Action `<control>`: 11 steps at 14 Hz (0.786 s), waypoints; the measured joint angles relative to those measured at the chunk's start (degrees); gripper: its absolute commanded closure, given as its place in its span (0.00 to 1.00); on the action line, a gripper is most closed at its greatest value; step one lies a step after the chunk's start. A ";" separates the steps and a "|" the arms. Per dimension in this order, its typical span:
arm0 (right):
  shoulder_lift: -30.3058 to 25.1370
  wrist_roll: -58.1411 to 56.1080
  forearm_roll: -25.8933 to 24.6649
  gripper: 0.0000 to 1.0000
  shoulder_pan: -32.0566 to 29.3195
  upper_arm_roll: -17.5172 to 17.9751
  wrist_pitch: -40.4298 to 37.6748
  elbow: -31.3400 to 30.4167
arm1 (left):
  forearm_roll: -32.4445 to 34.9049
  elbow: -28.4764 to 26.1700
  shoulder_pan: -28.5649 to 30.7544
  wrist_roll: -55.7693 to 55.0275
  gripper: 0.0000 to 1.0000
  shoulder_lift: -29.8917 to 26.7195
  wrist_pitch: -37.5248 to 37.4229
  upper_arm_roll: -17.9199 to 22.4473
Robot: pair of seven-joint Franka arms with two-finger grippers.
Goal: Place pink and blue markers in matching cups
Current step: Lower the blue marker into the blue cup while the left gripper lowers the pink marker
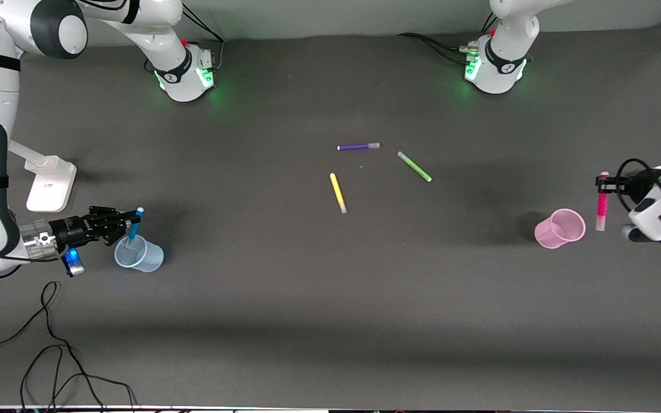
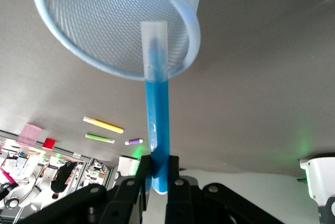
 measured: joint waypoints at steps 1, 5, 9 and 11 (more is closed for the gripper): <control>0.27 -0.02 0.00 0.98 0.03 0.00 0.51 -0.02 | 0.03 0.24 0.00 -0.11 1.00 1.33 -0.40 0.02; 1.49 -1.23 0.00 0.11 0.08 0.13 2.40 -0.04 | 1.57 5.19 -0.20 -0.89 1.00 8.12 -3.71 -0.02; 1.53 -1.33 0.00 0.01 0.07 0.11 2.42 1.36 | 1.89 7.52 -0.44 -1.47 1.00 12.76 -4.86 -0.03; 1.37 -1.17 0.00 0.01 0.07 0.11 2.37 3.29 | 1.97 7.61 -0.44 -1.56 1.00 13.77 -5.43 -0.03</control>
